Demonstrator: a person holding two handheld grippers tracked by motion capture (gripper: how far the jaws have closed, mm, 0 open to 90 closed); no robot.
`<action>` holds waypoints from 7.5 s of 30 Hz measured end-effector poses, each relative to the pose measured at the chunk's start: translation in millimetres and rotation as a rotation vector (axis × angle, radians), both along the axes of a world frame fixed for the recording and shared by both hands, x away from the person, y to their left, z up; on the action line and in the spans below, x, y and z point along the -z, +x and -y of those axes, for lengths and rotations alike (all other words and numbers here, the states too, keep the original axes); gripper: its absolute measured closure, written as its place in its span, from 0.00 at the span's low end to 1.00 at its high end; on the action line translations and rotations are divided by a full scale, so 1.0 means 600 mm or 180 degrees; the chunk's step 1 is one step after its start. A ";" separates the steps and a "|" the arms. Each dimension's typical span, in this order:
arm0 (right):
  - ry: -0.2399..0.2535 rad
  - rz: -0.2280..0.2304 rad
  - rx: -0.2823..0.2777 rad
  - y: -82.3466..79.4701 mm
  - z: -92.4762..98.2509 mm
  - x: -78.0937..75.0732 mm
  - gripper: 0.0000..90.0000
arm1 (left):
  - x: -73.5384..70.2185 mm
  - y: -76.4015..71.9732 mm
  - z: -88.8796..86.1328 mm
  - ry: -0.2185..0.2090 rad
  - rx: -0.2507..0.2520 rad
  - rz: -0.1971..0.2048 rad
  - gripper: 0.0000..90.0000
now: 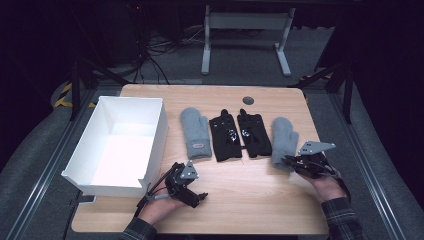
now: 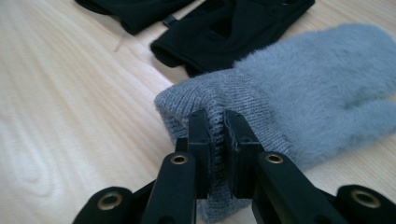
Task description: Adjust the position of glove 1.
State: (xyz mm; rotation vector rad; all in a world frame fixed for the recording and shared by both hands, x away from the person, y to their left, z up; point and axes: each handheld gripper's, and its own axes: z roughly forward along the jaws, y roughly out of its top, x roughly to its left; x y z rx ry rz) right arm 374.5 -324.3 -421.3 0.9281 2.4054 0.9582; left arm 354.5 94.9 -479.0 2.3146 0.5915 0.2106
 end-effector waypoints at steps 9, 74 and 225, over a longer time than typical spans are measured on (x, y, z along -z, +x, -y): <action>0.0135 -0.0107 -0.0228 -0.040 -0.023 -0.007 0.91 | 0.000 0.000 0.000 0.0001 0.0009 -0.0009 0.00; -0.0126 -0.0476 -0.0780 -0.047 -0.072 0.031 1.00 | 0.000 0.000 0.000 0.0000 0.0010 -0.0009 0.01; 0.0286 -0.0081 0.0641 0.038 0.054 0.076 0.22 | -0.066 0.257 0.017 0.0172 -0.2055 -0.0146 0.58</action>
